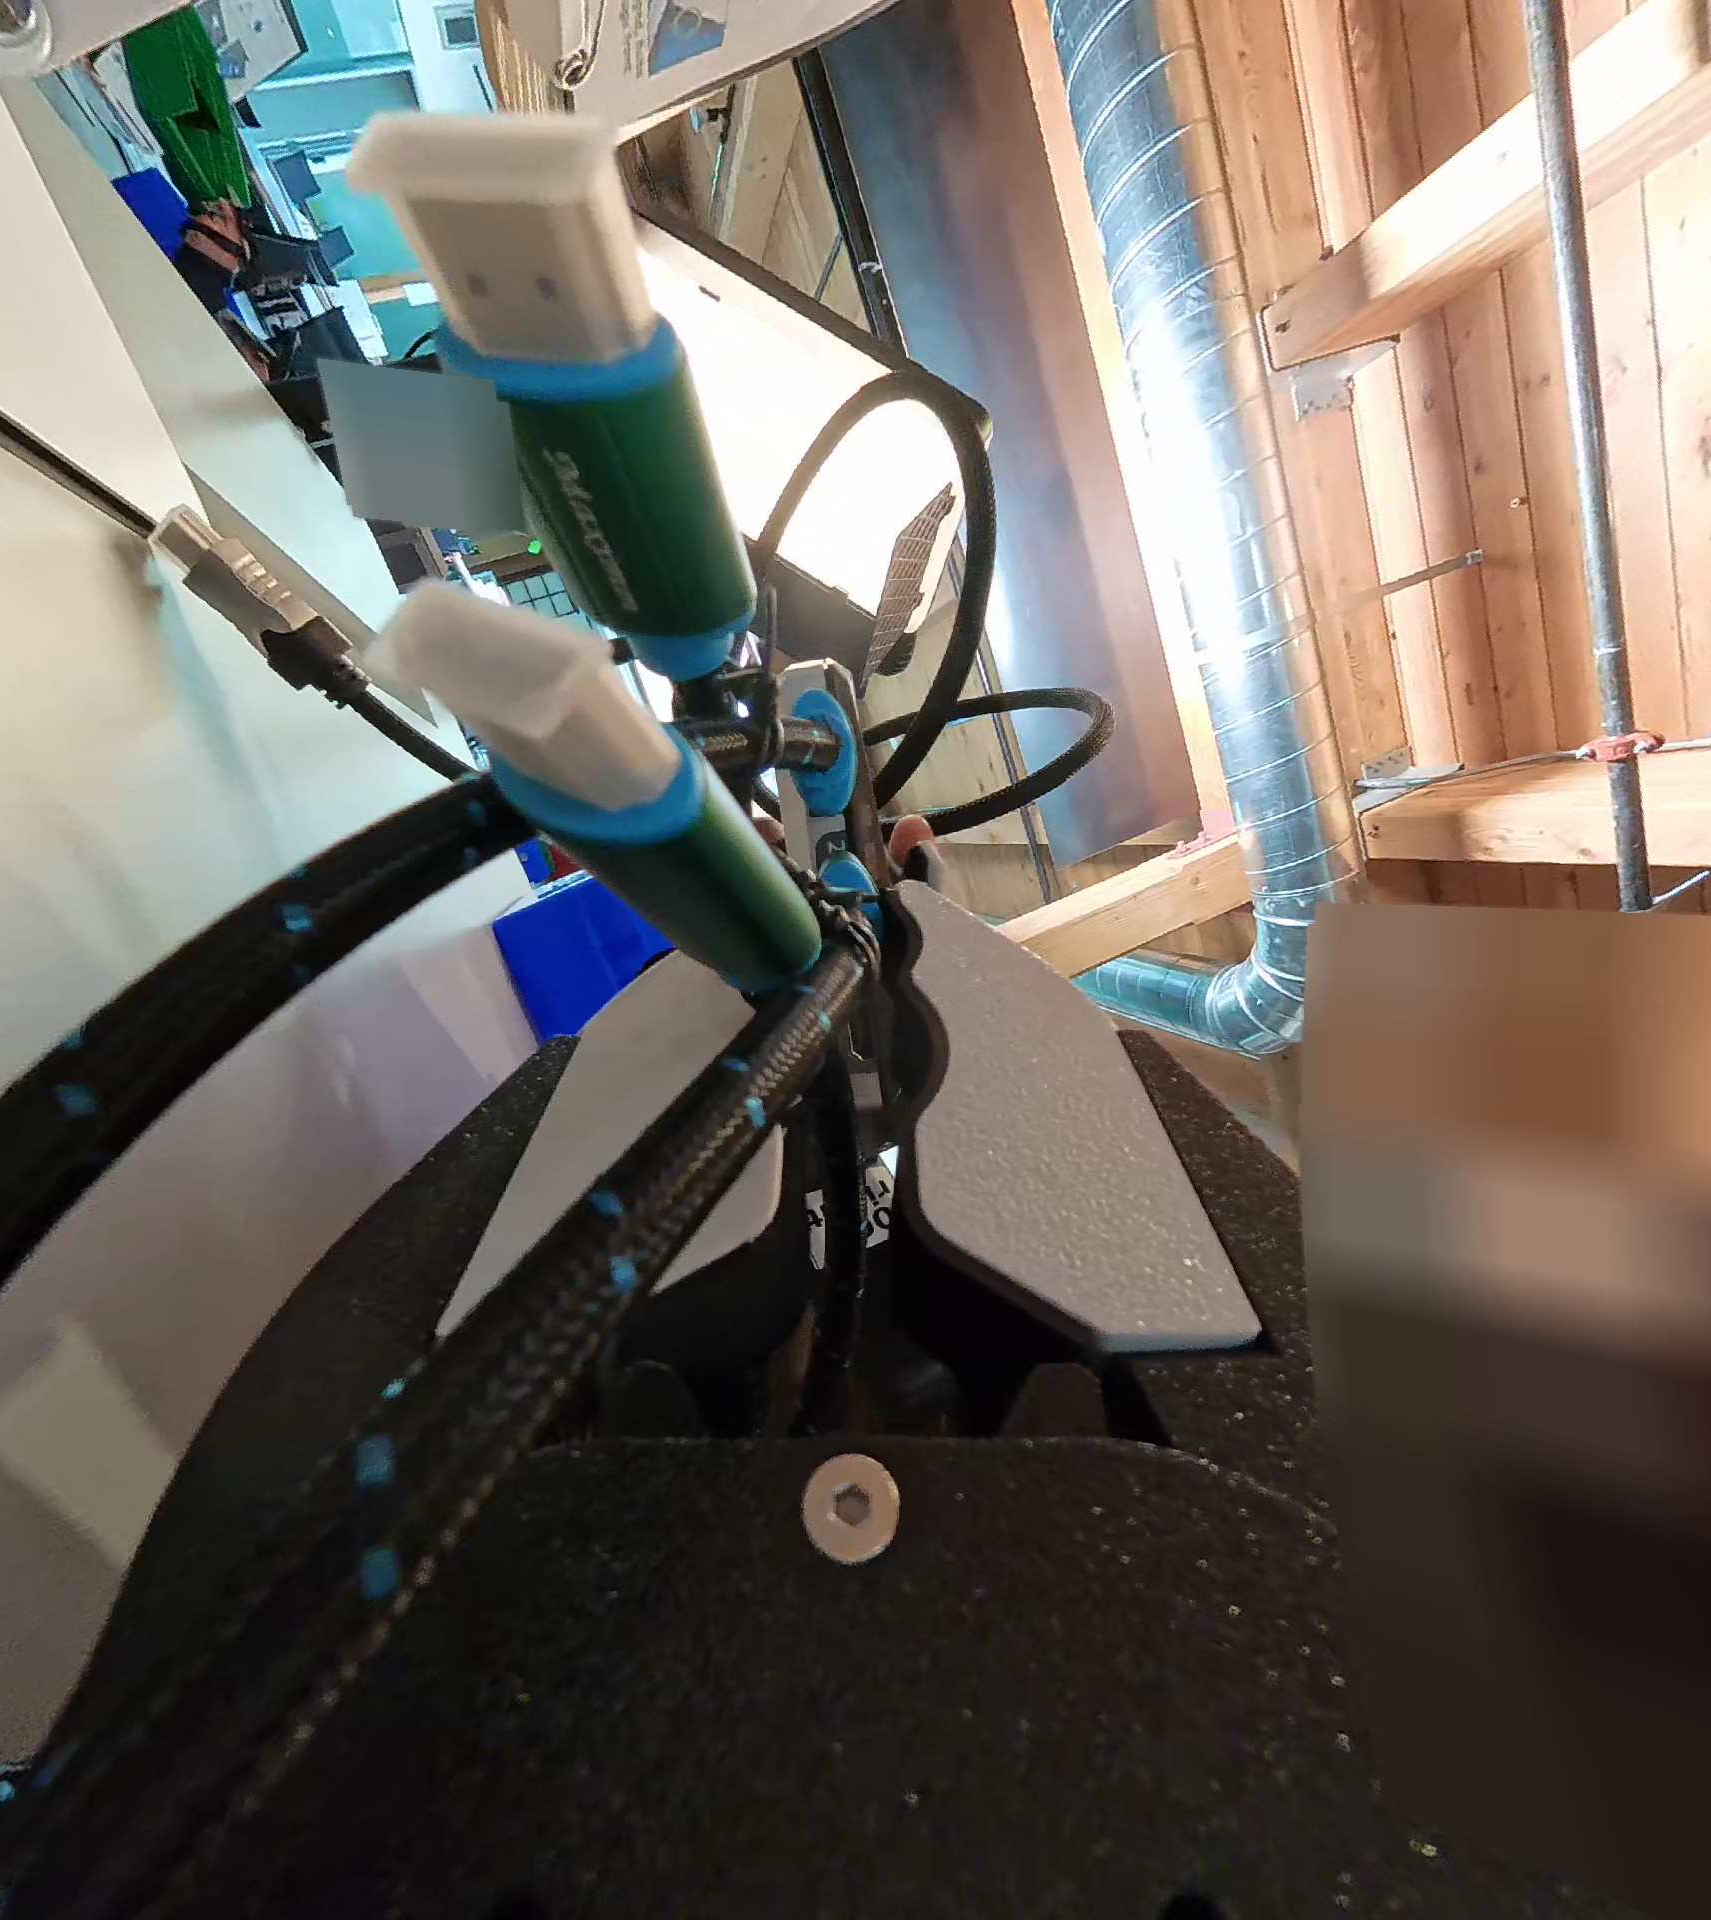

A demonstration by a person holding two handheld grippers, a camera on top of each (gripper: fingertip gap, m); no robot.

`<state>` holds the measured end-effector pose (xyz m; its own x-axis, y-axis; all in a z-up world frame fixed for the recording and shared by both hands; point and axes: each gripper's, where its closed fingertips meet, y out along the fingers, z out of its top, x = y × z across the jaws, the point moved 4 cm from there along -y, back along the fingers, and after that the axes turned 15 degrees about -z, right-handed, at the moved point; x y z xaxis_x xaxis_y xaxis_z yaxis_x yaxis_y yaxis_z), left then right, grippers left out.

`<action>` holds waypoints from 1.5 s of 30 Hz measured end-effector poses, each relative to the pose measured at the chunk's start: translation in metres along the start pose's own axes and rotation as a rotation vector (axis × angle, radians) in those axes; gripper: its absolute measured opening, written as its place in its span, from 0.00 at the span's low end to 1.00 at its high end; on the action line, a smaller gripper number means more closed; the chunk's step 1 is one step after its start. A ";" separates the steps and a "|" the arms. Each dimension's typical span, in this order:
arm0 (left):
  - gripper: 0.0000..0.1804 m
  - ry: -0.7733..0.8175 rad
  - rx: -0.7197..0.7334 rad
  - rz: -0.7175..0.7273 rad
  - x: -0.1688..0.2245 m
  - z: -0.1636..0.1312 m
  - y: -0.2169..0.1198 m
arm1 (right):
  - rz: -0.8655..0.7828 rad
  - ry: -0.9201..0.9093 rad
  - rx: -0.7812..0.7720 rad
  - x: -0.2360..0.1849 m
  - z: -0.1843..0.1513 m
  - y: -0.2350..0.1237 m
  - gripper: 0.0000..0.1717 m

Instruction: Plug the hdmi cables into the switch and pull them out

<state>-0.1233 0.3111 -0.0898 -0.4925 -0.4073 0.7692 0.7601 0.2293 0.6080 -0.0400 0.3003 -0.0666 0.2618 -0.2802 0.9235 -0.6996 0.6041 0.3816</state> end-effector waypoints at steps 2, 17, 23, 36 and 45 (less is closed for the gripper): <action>0.07 0.017 -0.007 0.011 0.001 0.001 -0.001 | -0.009 -0.042 -0.011 -0.002 0.001 0.001 0.16; 0.08 0.037 0.011 -0.012 0.000 -0.004 0.007 | 0.079 0.057 -0.020 0.002 0.000 0.000 0.14; 0.07 0.027 0.096 0.002 -0.010 0.003 0.008 | 0.075 0.071 -0.090 -0.006 -0.009 0.003 0.15; 0.06 0.249 0.338 0.007 0.009 0.036 -0.014 | 0.052 0.312 -0.197 0.010 -0.006 0.012 0.24; 0.06 0.484 0.314 0.091 0.024 0.040 -0.015 | 0.209 1.695 -0.515 -0.010 -0.021 -0.015 0.21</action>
<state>-0.1633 0.3335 -0.0724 -0.1249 -0.7142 0.6887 0.5916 0.5036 0.6296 -0.0178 0.3098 -0.0813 0.7679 0.6231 -0.1487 -0.6367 0.7679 -0.0702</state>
